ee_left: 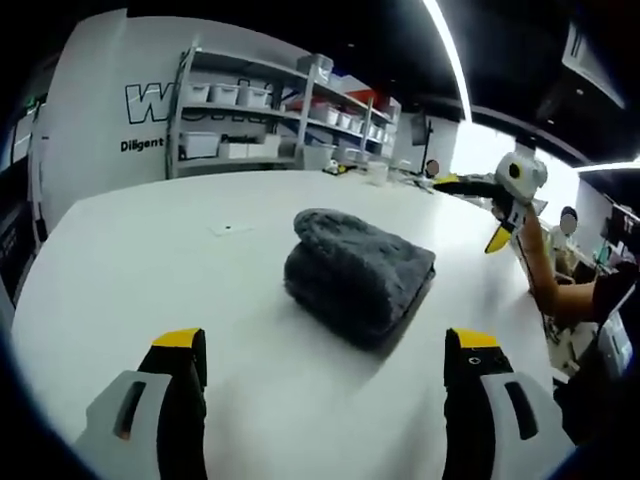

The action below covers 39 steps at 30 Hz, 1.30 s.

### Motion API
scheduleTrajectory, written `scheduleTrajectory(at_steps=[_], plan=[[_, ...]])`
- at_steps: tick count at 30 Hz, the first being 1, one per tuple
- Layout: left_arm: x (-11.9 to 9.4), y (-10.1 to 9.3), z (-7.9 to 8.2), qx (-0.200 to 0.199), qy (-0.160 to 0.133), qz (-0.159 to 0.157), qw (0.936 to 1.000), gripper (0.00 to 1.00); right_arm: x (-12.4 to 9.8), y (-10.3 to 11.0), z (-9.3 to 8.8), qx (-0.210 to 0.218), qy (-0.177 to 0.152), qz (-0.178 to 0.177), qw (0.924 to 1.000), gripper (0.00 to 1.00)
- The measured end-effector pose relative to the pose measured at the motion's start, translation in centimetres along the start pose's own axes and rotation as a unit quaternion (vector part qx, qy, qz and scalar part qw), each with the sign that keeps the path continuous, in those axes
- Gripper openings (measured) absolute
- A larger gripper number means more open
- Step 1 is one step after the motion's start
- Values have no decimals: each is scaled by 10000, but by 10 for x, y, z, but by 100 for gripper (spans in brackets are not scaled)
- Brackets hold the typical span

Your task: Open the folded towel by lifting each exposed corner and separating the folded layers until the towel lies flat within the target outline without major curled edges

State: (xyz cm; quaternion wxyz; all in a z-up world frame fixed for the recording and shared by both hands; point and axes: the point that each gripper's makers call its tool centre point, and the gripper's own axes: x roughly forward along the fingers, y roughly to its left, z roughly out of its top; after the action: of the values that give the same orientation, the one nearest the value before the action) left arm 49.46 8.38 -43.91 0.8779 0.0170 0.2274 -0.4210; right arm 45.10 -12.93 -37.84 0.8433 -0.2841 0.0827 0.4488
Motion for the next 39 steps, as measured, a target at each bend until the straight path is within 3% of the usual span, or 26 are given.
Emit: scheduleTrajectory(at_steps=[9, 16, 18, 23, 31, 39], plan=[[-1, 4, 0, -33, 25, 5, 10000, 97, 32, 45, 29, -646, 224, 446, 9967, 79], [-4, 0, 1, -5, -10, 7, 10000, 96, 57, 57, 47, -966, 395, 575, 9929, 72], [-4, -2, 0, 5, 1, 4, 10000, 96, 68, 65, 52, -1231, 417, 743, 9887, 71], [-4, -4, -1, 52, 34, 8, 10000, 96, 94, 74, 51, -1282, 575, 794, 9869, 68], [-6, -4, -1, 46, 12, 6, 10000, 96, 132, 84, 32, -1315, 994, 789, 9832, 58], [-7, -8, -1, 75, 35, -21, 10000, 95, 153, 74, 30, -1511, 962, 458, 9828, 47]])
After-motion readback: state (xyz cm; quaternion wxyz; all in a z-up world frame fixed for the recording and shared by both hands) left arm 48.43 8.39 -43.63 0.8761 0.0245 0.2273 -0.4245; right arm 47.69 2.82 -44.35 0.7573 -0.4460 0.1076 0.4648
